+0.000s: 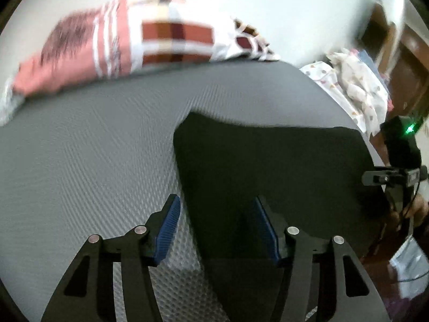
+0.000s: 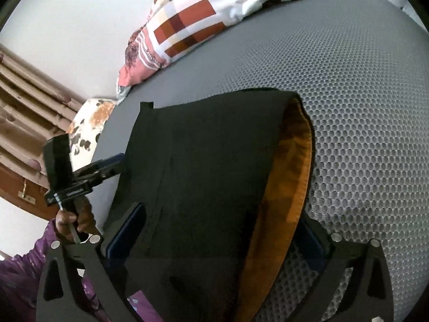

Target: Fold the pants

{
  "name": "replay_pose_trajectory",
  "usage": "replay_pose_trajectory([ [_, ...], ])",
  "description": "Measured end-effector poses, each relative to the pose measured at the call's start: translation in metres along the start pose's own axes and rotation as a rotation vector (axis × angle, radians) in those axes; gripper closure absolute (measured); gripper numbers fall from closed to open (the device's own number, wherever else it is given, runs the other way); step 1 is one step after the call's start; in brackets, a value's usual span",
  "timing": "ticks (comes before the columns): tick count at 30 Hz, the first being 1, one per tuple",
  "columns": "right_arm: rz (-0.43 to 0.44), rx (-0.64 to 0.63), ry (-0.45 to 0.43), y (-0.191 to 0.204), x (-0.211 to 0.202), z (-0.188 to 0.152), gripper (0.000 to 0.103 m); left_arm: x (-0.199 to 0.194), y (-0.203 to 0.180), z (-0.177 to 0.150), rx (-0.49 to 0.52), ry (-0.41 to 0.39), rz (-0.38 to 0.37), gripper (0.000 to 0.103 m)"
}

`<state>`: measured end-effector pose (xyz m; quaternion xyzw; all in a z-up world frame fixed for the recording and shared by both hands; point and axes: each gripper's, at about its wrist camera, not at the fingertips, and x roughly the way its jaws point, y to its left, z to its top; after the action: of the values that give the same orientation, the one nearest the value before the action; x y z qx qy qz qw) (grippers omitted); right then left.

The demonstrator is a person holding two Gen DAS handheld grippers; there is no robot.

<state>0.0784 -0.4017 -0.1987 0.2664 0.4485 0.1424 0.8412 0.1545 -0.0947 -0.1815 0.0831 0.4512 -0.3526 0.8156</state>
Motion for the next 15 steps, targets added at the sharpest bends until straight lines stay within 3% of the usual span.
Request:
replay_pose_trajectory([
  [2, 0.038, 0.022, -0.027, -0.009, -0.006, -0.004, 0.000, 0.005, -0.008, 0.011, 0.068, 0.009, 0.049, 0.045],
  [7, 0.099, 0.062, -0.076, -0.020, -0.012, -0.009, 0.000, 0.035, -0.012, 0.027, 0.130, 0.064, 0.073, 0.045],
  [15, 0.068, 0.011, -0.083, -0.015, -0.015, -0.016, 0.000, 0.061, -0.016, 0.034, 0.198, 0.091, 0.106, 0.045],
])
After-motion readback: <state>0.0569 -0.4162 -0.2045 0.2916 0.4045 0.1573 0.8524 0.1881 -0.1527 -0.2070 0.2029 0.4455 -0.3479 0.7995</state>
